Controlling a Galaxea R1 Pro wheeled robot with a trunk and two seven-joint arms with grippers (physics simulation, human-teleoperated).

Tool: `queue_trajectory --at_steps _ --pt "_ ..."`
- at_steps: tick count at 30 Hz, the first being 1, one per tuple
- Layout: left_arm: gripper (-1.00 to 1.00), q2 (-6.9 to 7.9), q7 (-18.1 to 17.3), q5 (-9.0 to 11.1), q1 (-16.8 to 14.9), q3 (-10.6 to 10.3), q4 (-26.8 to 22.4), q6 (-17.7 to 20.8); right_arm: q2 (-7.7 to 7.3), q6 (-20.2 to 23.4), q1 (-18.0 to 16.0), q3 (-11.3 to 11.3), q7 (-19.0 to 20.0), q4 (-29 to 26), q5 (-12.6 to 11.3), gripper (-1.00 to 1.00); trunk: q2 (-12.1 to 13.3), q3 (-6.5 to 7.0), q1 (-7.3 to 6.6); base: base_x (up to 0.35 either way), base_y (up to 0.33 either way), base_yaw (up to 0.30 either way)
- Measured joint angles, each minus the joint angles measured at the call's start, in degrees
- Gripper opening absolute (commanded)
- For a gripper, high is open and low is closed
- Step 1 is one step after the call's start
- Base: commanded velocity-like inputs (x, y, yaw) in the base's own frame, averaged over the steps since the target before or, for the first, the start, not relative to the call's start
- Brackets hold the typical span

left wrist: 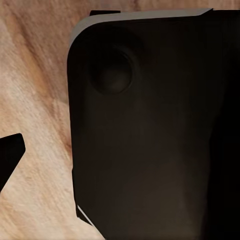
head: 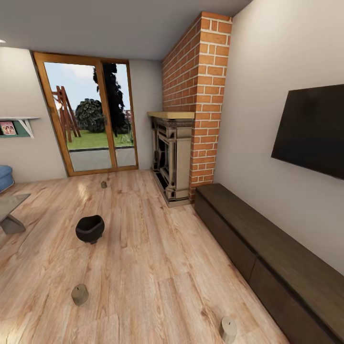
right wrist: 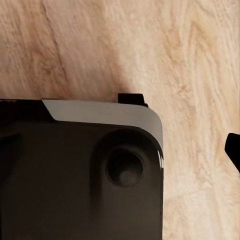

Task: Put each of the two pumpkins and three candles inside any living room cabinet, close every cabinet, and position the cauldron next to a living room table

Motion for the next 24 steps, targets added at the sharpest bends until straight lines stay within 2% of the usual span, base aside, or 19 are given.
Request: queue_trajectory --at_steps 3,4,5,9,15,20,24 --pt "1.0 0.02 -0.03 0.0 0.0 0.0 0.0 -0.01 0.16 0.96 -0.59 0.07 -0.3 -0.97 0.97 1.0 0.0 0.0 0.0 0.0 0.0 0.0" --pt "1.0 0.03 -0.04 0.0 0.0 0.0 -0.03 -0.02 0.18 4.41 -0.72 0.07 -0.44 -3.01 3.0 1.0 0.0 0.0 0.0 0.0 0.0 0.0" --pt "1.0 0.03 -0.04 0.0 0.01 0.0 -0.03 -0.03 0.14 6.1 -0.8 0.03 -0.52 -4.43 4.17 1.0 0.0 0.0 0.0 0.0 0.0 0.0" --pt "1.0 0.02 -0.04 0.0 -0.06 -0.01 -0.49 0.03 0.08 10.13 -0.91 -0.32 -0.33 -8.51 5.79 1.0 0.0 0.0 0.0 0.0 0.0 0.0" --pt "1.0 -0.47 0.26 -0.38 -0.07 -0.12 -2.58 0.18 0.43 10.6 -0.93 -0.34 -0.23 -8.88 6.0 1.0 0.0 0.0 0.0 0.0 0.0 0.0" --pt "1.0 -0.17 0.31 -0.75 -0.08 -0.24 -9.36 0.21 0.58 10.65 -0.93 -0.19 -0.48 -8.9 6.26 1.0 0.0 0.0 0.0 0.0 0.0 0.0" --pt "1.0 0.03 0.14 -0.6 -0.07 -0.13 -11.1 0.1 0.38 10.78 -0.93 -0.17 -0.36 -8.91 6.11 1.0 0.0 0.0 0.0 0.0 0.0 0.0"
